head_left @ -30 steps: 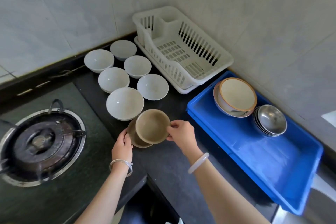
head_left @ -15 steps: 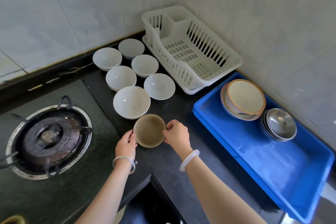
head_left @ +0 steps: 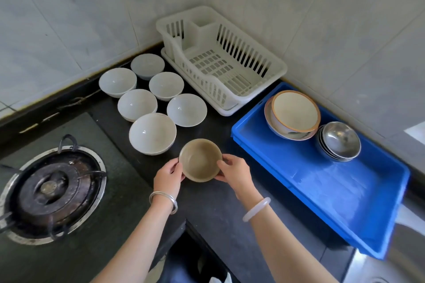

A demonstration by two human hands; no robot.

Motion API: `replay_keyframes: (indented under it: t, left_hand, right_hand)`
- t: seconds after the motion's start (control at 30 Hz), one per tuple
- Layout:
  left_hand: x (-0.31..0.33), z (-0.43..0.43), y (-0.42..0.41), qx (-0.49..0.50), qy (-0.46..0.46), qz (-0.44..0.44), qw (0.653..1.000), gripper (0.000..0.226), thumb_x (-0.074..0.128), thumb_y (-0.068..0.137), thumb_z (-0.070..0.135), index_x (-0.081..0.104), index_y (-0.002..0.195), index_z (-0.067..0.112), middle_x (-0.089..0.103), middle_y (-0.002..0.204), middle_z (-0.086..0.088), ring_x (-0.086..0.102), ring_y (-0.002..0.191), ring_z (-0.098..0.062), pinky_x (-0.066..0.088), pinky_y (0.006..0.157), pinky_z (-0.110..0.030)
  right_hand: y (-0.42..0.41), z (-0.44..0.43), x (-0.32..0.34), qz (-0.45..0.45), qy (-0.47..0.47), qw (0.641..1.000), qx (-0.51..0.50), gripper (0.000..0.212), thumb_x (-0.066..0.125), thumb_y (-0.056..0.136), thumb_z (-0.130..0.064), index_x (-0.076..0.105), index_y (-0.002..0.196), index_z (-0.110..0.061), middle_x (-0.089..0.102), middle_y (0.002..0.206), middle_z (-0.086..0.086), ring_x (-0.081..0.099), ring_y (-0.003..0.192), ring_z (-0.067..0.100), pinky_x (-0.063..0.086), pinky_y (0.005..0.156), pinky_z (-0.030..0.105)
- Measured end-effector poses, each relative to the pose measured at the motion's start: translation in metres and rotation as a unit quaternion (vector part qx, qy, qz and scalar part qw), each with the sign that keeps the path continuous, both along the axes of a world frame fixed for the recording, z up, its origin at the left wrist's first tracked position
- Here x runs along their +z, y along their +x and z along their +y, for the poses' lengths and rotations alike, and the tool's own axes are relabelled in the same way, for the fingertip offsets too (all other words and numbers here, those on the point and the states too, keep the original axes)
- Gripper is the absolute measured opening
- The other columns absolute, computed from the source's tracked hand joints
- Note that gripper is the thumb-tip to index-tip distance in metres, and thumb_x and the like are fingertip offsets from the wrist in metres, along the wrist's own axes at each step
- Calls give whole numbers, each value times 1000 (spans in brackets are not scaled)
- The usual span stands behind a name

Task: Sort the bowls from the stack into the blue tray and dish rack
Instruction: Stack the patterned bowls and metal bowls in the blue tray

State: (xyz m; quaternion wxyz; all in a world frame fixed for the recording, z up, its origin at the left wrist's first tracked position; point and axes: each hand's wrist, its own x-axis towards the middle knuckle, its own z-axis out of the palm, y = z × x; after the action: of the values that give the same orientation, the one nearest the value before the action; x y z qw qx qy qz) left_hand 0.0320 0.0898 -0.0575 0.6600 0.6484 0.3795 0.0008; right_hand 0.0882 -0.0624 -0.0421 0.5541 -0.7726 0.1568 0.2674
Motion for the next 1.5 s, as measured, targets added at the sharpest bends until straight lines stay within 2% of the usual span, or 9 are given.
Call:
replay_keyframes:
  t: [0.17, 0.37, 0.57, 0.7, 0.8, 0.97, 1.2, 1.37, 1.5]
  left_hand:
    - [30, -51, 35, -106, -3, -40, 994, 25, 52, 90, 15, 66, 109, 9, 67, 103, -8, 65, 89, -19, 56, 86, -37]
    - [63, -141, 75, -268, -73, -74, 958, 14, 54, 90, 19, 68, 89, 16, 68, 91, -7, 64, 83, -13, 56, 82, -26]
    - [70, -239, 104, -362, -113, -23, 925, 25, 54, 91, 10, 60, 112, -2, 62, 96, -13, 59, 92, -24, 52, 91, -37]
    - [65, -292, 106, -380, -197, 56, 902, 30, 50, 93, 7, 52, 120, -4, 56, 97, -14, 55, 71, -22, 50, 70, -26]
    - [54, -325, 103, -380, -247, 98, 886, 28, 48, 93, 2, 51, 121, 1, 53, 107, -14, 56, 85, -29, 49, 72, -28]
    - [30, -362, 110, -379, -253, 115, 883, 34, 44, 91, -6, 49, 125, -7, 53, 107, -13, 52, 98, -24, 48, 83, -29]
    - [2, -395, 129, -370, -243, 126, 888, 31, 41, 93, -2, 53, 121, -1, 54, 106, -12, 51, 100, -22, 51, 64, -14]
    - [-11, -415, 140, -348, -229, 114, 902, 31, 41, 92, -3, 58, 76, 18, 57, 79, -3, 49, 94, -22, 47, 63, -17]
    - [-18, -426, 145, -316, -244, 100, 911, 29, 41, 93, -1, 59, 81, 19, 58, 78, 1, 52, 96, -21, 47, 62, -16]
  right_hand:
    - [1, -66, 26, -45, 26, 991, -127, 11, 59, 91, -18, 64, 96, -26, 71, 84, -6, 71, 72, 8, 57, 58, 18]
    - [-3, -158, 51, -86, 25, 962, -258, 25, 52, 86, -11, 70, 90, -27, 73, 84, -2, 73, 68, 13, 57, 63, 22]
    - [-16, -237, 45, -88, 17, 909, -407, 24, 51, 88, -5, 69, 100, -13, 68, 92, 5, 71, 70, 17, 56, 60, 20]
    - [-26, -274, 25, -75, 13, 872, -483, 23, 49, 86, -1, 67, 101, -1, 63, 98, 12, 68, 78, 22, 58, 65, 24]
    - [-31, -292, 9, -65, 17, 838, -541, 22, 49, 85, 1, 68, 94, -3, 65, 87, 8, 70, 73, 21, 58, 65, 24]
    - [-16, -308, -11, -52, 58, 788, -611, 30, 51, 88, 3, 61, 116, -2, 61, 94, 5, 66, 68, 15, 56, 73, 30]
    - [12, -325, -28, -26, 55, 773, -631, 25, 48, 90, 1, 64, 110, 0, 65, 98, 15, 64, 77, 21, 47, 43, 12]
    - [29, -340, -39, -19, 65, 775, -628, 28, 46, 91, -1, 62, 113, 2, 65, 98, 15, 65, 82, 24, 48, 53, 17]
    - [40, -346, -44, -22, 69, 772, -631, 28, 48, 93, -4, 62, 117, -3, 66, 110, 15, 65, 89, 20, 53, 67, 23]
